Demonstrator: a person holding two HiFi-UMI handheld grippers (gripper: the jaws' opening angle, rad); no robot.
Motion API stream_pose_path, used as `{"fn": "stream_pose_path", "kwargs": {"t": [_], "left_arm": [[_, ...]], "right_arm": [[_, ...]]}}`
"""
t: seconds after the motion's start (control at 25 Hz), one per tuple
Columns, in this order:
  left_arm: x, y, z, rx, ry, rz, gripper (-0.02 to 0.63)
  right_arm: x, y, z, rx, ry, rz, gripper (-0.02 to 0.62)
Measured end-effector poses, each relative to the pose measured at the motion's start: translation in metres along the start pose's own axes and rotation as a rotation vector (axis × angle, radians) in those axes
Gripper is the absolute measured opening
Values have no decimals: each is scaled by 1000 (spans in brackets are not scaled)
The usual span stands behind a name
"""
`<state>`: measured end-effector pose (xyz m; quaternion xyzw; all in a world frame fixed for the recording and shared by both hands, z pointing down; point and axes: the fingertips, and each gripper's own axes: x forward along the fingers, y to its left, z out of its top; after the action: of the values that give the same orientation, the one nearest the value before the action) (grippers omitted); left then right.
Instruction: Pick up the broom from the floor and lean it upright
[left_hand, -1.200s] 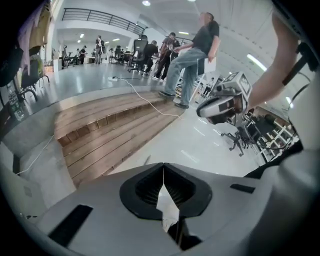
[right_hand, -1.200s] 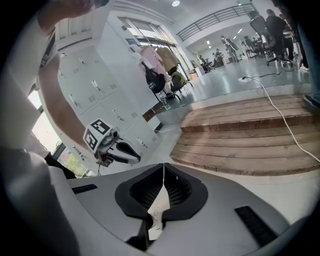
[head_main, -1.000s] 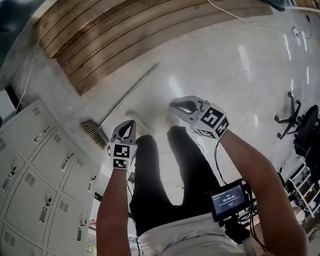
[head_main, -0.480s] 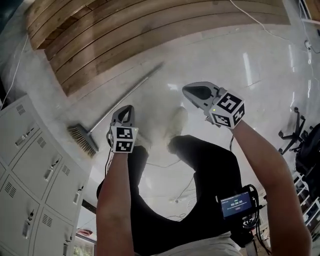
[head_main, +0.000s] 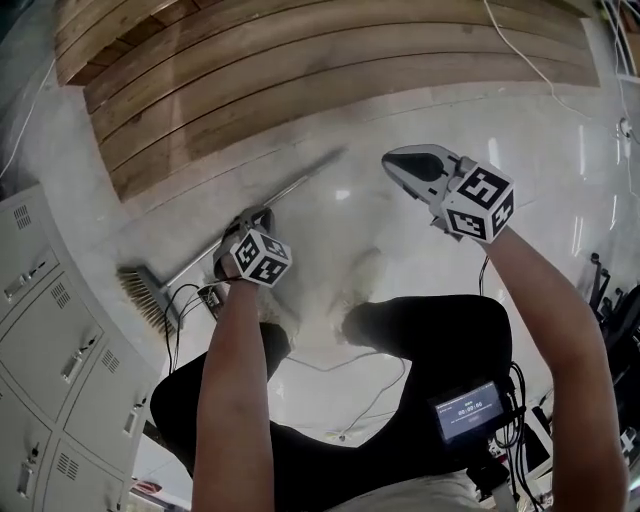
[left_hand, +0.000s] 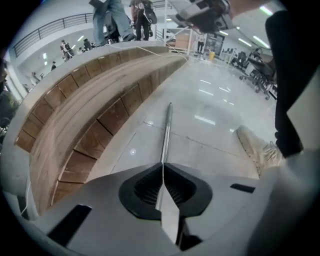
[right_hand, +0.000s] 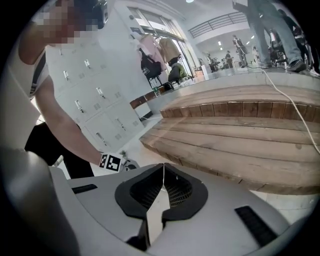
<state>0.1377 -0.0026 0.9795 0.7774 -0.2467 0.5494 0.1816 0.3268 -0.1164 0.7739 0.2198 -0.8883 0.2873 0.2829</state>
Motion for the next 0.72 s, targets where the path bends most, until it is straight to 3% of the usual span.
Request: {"fn": "stream_pose_path", "kwargs": {"t": [0.32, 0.4, 0.44, 0.64, 0.72], "left_arm": [[46, 2, -11, 68, 72, -32, 16], [53, 1, -13, 93, 96, -36, 106], [56, 1, -14, 107, 110, -39, 118], [69, 0, -19, 123, 208, -66, 111], [66, 0, -16, 141, 221, -65, 74]], "right_arm": [[14, -20, -13, -6, 1, -15, 15], [15, -22, -14, -5, 0, -20, 15], [15, -23, -14, -5, 0, -22, 15], [9, -27, -11, -2, 2, -38, 15], [4, -27, -11, 6, 1, -47, 15]]}}
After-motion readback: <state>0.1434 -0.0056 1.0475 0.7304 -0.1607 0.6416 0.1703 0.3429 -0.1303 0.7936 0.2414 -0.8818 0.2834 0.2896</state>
